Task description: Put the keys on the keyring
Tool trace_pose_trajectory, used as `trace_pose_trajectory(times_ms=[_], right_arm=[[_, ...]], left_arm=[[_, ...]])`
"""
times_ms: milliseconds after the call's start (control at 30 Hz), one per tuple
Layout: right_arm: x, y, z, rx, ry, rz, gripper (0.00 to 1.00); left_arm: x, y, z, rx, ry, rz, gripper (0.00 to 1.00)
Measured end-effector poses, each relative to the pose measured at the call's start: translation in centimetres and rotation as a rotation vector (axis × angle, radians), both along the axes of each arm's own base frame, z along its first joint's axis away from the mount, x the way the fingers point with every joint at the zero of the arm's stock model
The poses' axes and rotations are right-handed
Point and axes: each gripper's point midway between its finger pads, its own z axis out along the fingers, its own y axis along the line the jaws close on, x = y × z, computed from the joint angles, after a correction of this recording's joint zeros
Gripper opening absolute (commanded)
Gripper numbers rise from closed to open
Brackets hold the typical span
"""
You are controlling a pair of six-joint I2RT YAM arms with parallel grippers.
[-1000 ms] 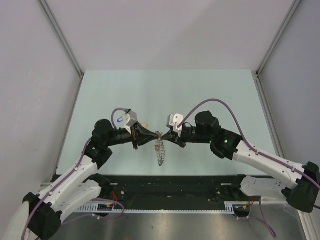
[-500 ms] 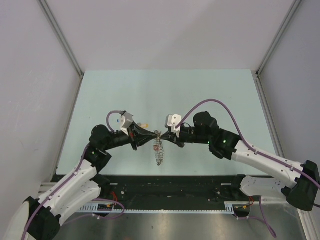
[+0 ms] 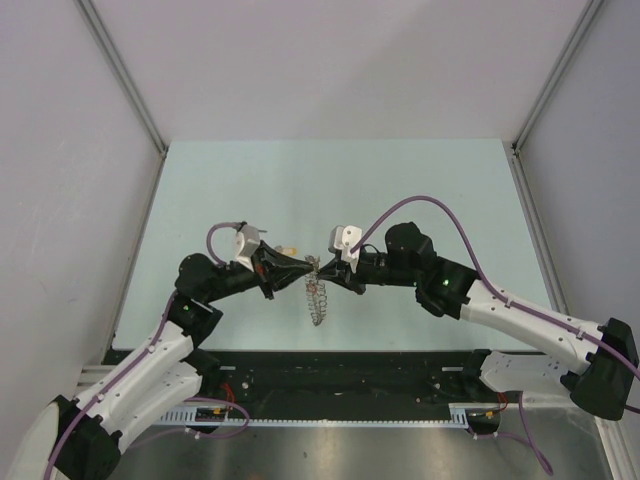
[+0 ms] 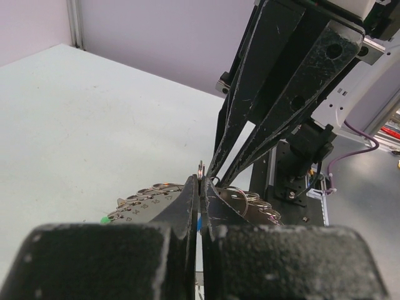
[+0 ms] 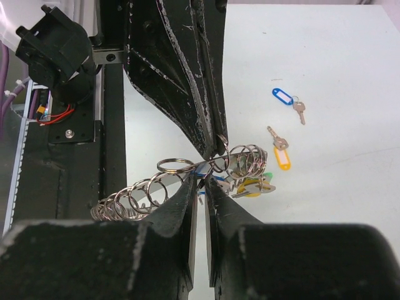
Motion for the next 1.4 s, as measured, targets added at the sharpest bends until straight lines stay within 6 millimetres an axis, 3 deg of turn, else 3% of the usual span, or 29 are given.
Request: trace_pose_trajectory(times_ms=[267, 367, 467, 700, 867, 1067, 1233, 1400], right_arm=[[-0.1, 0.1, 0.3, 0.011, -0.002, 0.007, 0.13], [-0.1, 0.2, 0.3, 0.015, -0.003, 0.006, 0.00], [0.1, 0.2, 0.4, 0.016, -0.004, -0.002, 0.00], [0.3, 0.1, 0.3, 0.014, -0.015, -0.010, 0.00], [0.4, -0.8, -0.8, -0.037, -0.018, -0.031, 0.00], [0.2, -1.5, -0.8, -0.057, -0.042, -0.029, 0.00], [0.0, -1.9, -1.0, -0.075, -0.049, -0.023, 0.00], [-0.2, -2.1, -1.5, -0.094, -0.050, -0.010, 0.00]], left_arm=[[-0.1, 0.0, 0.5, -0.019, -0.012, -0.004, 0.00], [-0.1, 0.0, 0.6, -0.023, -0.017, -0.006, 0.00], [-0.3, -0.1, 0.8, -0.029, -0.021, -0.015, 0.00], [-0.4, -0.1, 1.0, -0.033, -0.035, -0.017, 0.24], [-0.2, 0.2, 0.7, -0.006, -0.050, 0.004, 0.33], [0.2, 0.3, 0.9, 0.065, -0.083, 0.013, 0.47], [0.6, -0.1, 0.3, 0.155, -0.111, -0.023, 0.51], [0.2, -0.5, -1.7, 0.254, -0.114, -0.117, 0.51]])
